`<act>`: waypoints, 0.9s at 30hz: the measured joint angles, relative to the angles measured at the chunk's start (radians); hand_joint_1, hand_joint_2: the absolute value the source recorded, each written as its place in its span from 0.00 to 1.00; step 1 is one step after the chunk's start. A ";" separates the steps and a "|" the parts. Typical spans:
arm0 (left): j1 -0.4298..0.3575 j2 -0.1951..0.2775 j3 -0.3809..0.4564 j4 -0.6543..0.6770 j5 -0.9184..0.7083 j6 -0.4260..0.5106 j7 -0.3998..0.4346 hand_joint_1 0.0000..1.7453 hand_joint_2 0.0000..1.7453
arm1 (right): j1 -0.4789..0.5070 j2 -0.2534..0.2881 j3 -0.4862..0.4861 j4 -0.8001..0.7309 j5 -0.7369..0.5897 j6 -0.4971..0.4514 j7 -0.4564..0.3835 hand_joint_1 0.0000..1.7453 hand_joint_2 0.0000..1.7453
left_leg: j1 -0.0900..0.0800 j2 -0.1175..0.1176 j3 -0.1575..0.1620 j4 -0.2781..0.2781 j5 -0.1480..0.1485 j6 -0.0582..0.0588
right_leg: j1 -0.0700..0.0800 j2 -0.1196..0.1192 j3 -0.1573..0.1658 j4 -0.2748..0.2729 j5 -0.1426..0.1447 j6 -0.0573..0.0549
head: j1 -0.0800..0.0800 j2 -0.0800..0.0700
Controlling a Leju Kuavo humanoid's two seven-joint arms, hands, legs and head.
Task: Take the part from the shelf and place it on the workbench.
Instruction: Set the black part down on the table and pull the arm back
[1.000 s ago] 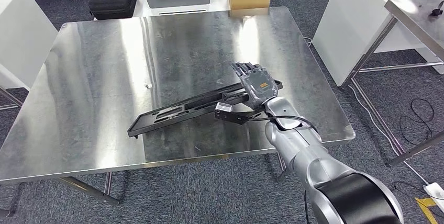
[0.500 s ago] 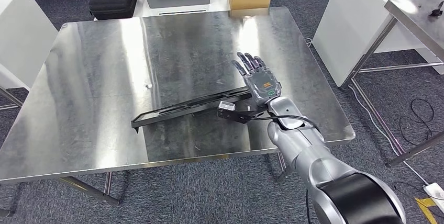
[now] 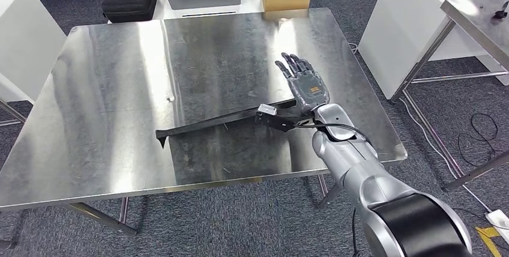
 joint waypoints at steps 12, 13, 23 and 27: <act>-0.005 0.000 0.000 0.015 0.094 0.000 -0.017 0.00 0.00 | -0.021 0.004 -0.018 -0.020 0.039 0.019 0.184 0.00 1.00 | 0.000 0.000 0.000 0.000 0.000 0.000 | 0.000 0.000 0.000 0.000 0.000 0.000 | 0.001 0.000; -0.006 0.000 0.000 0.016 0.100 0.000 -0.017 0.00 0.00 | -0.021 0.005 -0.018 -0.023 0.042 0.016 0.184 0.00 1.00 | 0.000 0.000 0.000 0.000 0.000 0.000 | 0.000 0.000 0.000 0.000 0.000 0.000 | 0.001 0.000; -0.006 0.000 0.000 0.035 0.124 0.000 -0.001 0.00 0.00 | -0.020 0.035 -0.011 -0.042 0.043 0.018 0.165 0.00 1.00 | 0.000 0.000 0.000 0.000 0.000 0.000 | 0.000 0.000 0.000 0.000 0.000 0.000 | 0.001 0.000; -0.006 0.000 0.000 0.039 0.124 0.000 0.005 0.00 0.00 | -0.020 0.041 -0.009 -0.045 0.031 0.039 0.158 0.00 1.00 | 0.000 0.000 0.000 0.000 0.000 0.000 | 0.000 0.000 0.000 0.000 0.000 0.000 | 0.001 0.000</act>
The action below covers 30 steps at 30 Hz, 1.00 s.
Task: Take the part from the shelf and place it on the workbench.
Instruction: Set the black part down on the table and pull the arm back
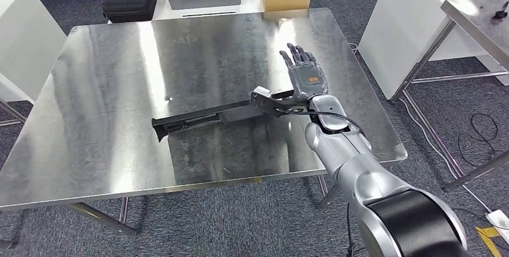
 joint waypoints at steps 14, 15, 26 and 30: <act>-0.004 0.000 0.000 0.014 0.023 0.000 0.004 0.00 1.00 | 0.008 -0.019 0.007 -0.101 -0.075 0.115 -0.021 0.00 1.00 | 0.000 0.000 0.000 0.000 0.000 0.000 | 0.000 0.000 0.000 0.000 0.000 0.000 | 0.000 0.000; -0.004 0.000 0.000 0.016 0.026 0.000 0.000 0.00 1.00 | 0.013 -0.021 0.010 -0.112 -0.077 0.111 -0.021 0.00 1.00 | 0.000 0.000 0.000 0.000 0.000 0.000 | 0.000 0.000 0.000 0.000 0.000 0.000 | 0.000 0.000; -0.002 0.000 0.000 0.038 0.053 0.000 -0.027 0.00 1.00 | 0.113 -0.048 0.081 -0.241 -0.083 0.059 0.003 0.00 1.00 | 0.000 0.000 0.000 0.000 0.000 0.000 | 0.000 0.000 0.000 0.000 0.000 0.000 | 0.000 0.000; -0.002 0.000 0.000 0.042 0.058 0.000 -0.031 0.00 1.00 | 0.142 -0.064 0.101 -0.287 -0.098 0.060 0.009 0.00 1.00 | 0.000 0.000 0.001 0.000 0.000 0.000 | 0.000 0.000 0.000 0.000 0.000 0.000 | 0.000 0.000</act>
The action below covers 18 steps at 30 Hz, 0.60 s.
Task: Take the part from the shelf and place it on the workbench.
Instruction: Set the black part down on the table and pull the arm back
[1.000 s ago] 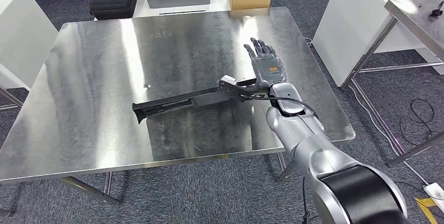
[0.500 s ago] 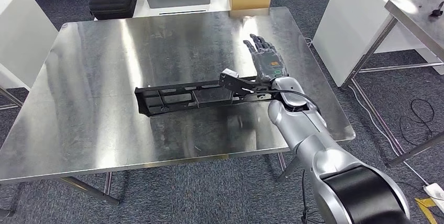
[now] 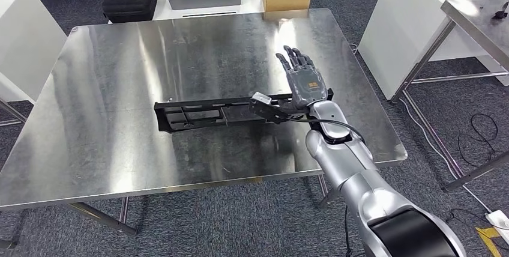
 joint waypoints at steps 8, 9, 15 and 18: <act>0.000 0.000 0.000 0.011 -0.001 0.000 -0.013 0.00 1.00 | 0.057 -0.040 0.042 -0.089 -0.022 0.004 0.032 0.00 1.00 | 0.000 0.000 0.000 0.000 0.000 0.000 | 0.000 0.000 0.000 0.000 0.000 0.000 | 0.000 0.000; 0.000 0.000 0.000 0.011 -0.002 0.000 -0.013 0.00 1.00 | 0.059 -0.044 0.045 -0.094 -0.025 0.004 0.033 0.00 1.00 | 0.000 0.000 0.000 0.000 0.000 0.000 | 0.000 0.000 0.000 0.000 0.000 0.000 | 0.000 0.000; 0.001 0.000 0.000 0.012 0.000 0.000 -0.014 0.00 1.00 | 0.063 -0.058 0.057 -0.109 -0.044 0.002 0.038 0.00 1.00 | 0.000 0.000 0.000 0.000 0.000 0.000 | 0.000 0.000 0.000 0.000 0.000 0.000 | 0.000 0.000; 0.001 0.000 0.000 0.012 0.009 0.000 -0.016 0.00 1.00 | 0.062 -0.066 0.059 -0.113 -0.057 -0.001 0.044 0.00 1.00 | 0.000 0.000 0.000 0.000 0.000 0.000 | 0.000 0.000 0.000 0.000 0.000 0.000 | 0.000 0.000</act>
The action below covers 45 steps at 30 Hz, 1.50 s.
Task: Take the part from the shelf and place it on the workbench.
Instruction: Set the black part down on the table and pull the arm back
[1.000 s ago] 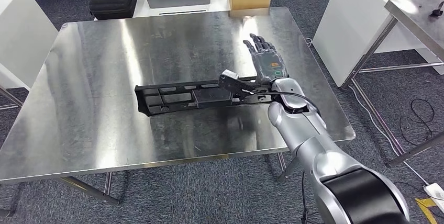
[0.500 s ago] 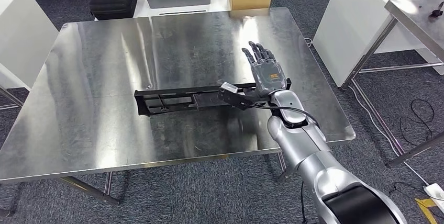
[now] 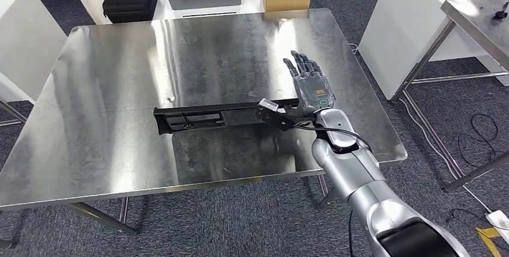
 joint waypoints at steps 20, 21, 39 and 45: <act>0.001 0.000 0.000 0.000 0.018 0.000 0.020 0.00 1.00 | -0.035 -0.051 -0.001 -0.078 -0.118 0.154 -0.052 0.00 1.00 | 0.000 0.000 0.000 0.000 0.000 0.000 | 0.000 0.000 0.000 0.000 0.000 0.000 | 0.000 0.000; 0.001 0.000 0.000 0.000 0.015 0.000 0.022 0.00 1.00 | -0.034 -0.054 0.000 -0.083 -0.125 0.161 -0.056 0.00 1.00 | 0.000 0.000 0.000 0.000 0.000 0.000 | 0.000 0.000 0.000 0.000 0.000 0.000 | 0.000 0.000; 0.002 0.004 0.000 0.012 0.014 0.000 0.012 0.00 1.00 | -0.057 -0.096 0.036 -0.090 -0.209 0.168 -0.074 0.00 1.00 | 0.000 0.000 0.000 0.000 0.000 0.000 | 0.000 0.000 0.000 0.000 0.000 0.000 | 0.001 0.000; 0.002 0.006 0.000 0.018 0.004 0.000 0.012 0.00 1.00 | -0.062 -0.102 0.047 -0.090 -0.226 0.167 -0.069 0.00 1.00 | 0.000 0.000 0.000 0.000 0.000 0.000 | 0.000 0.000 0.000 0.000 0.000 0.000 | 0.001 0.000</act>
